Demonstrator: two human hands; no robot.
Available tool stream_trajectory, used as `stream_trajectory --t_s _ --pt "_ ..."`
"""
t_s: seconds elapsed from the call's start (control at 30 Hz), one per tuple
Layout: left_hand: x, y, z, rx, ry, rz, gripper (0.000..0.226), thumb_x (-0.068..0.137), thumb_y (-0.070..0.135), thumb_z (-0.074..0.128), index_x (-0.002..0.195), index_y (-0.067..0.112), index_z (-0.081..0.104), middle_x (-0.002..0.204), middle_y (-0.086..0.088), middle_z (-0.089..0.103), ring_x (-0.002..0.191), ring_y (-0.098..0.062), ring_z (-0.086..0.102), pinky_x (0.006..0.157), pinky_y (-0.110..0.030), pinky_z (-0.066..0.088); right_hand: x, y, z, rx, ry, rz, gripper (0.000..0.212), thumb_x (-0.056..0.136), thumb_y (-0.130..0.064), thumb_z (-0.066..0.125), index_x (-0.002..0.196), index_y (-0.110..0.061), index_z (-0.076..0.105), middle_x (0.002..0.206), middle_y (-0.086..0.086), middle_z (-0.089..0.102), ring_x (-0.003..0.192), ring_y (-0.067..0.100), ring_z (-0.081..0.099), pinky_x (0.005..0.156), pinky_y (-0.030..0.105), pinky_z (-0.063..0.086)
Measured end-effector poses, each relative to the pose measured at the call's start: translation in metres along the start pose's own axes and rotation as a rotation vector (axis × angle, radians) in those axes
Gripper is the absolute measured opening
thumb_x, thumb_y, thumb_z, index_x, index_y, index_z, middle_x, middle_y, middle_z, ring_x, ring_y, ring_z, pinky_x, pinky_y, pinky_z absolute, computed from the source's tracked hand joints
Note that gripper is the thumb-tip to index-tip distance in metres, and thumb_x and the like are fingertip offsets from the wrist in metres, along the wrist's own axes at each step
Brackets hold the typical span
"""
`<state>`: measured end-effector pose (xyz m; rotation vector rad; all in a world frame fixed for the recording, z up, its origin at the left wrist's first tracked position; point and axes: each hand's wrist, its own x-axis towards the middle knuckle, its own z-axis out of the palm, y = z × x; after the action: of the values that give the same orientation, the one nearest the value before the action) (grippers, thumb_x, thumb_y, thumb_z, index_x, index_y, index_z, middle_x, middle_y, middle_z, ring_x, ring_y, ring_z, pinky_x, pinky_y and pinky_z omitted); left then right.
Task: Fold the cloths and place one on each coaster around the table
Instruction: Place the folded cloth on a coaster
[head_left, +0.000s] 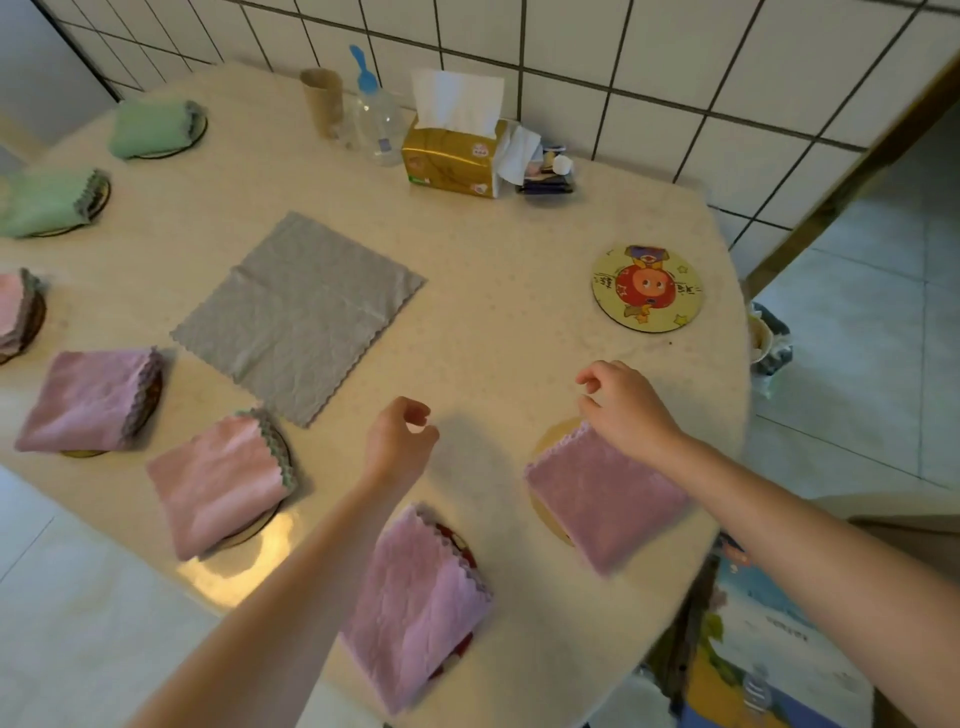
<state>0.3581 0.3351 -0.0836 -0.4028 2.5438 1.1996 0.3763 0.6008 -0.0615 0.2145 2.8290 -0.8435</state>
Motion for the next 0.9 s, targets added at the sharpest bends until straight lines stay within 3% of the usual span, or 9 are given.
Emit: stream_trajectory --t_s 0.13,0.3,0.5,0.67,0.77,0.9 --pt "0.050 -0.015 -0.053 0.198 -0.043 0.106 0.024 0.081 0.008 0.063 0.104 0.013 0.060 0.106 -0.004 0.059 0.084 -0.022 0.057 0.070 -0.027 0.039 0.036 -0.052 0.027 0.005 -0.047 -0.041 0.024 0.090 -0.017 0.052 0.114 -0.014 0.057 0.110 0.002 0.056 0.102 0.020 0.053 0.089 0.034 0.046" --pt "0.101 -0.037 -0.100 0.529 -0.119 0.208 0.041 0.080 0.015 0.063 0.121 0.015 0.056 0.121 -0.009 0.051 0.114 -0.032 0.044 0.092 -0.038 0.040 0.073 -0.110 0.058 -0.023 -0.085 -0.087 0.025 0.092 -0.018 0.048 0.115 -0.015 0.056 0.113 0.001 0.053 0.106 0.019 0.050 0.090 0.031 0.043" --pt "0.140 -0.059 -0.130 0.789 -0.210 0.397 0.050 0.074 0.043 0.066 0.117 0.024 0.052 0.120 -0.001 0.048 0.112 -0.027 0.044 0.091 -0.036 0.044 0.117 -0.192 0.115 -0.120 -0.189 -0.183 0.028 0.093 -0.022 0.048 0.119 -0.013 0.053 0.123 0.006 0.047 0.115 0.025 0.043 0.096 0.042 0.042" --pt "0.143 -0.062 -0.129 0.944 -0.199 0.538 0.038 0.083 0.035 0.054 0.118 0.021 0.056 0.119 -0.002 0.044 0.112 -0.027 0.043 0.087 -0.037 0.043 0.119 -0.232 0.155 -0.148 -0.310 -0.253 0.036 0.087 -0.028 0.059 0.118 -0.011 0.054 0.120 0.009 0.048 0.115 0.029 0.043 0.096 0.043 0.041" --pt "0.149 -0.061 -0.136 0.818 -0.211 0.514 0.029 0.082 0.029 0.057 0.108 0.016 0.059 0.108 -0.004 0.052 0.105 -0.028 0.049 0.080 -0.036 0.045 0.111 -0.238 0.167 -0.188 -0.310 -0.302 0.042 0.083 -0.032 0.061 0.117 -0.010 0.051 0.121 0.010 0.044 0.110 0.032 0.038 0.094 0.043 0.041" --pt "0.150 -0.056 -0.150 0.401 -0.166 0.398 0.007 0.085 0.018 0.056 0.091 0.017 0.052 0.076 -0.005 0.062 0.074 -0.031 0.060 0.058 -0.036 0.045 0.107 -0.238 0.172 -0.079 -0.194 -0.299 0.035 0.083 -0.014 0.062 0.117 -0.012 0.054 0.119 0.006 0.044 0.109 0.028 0.041 0.090 0.042 0.045"
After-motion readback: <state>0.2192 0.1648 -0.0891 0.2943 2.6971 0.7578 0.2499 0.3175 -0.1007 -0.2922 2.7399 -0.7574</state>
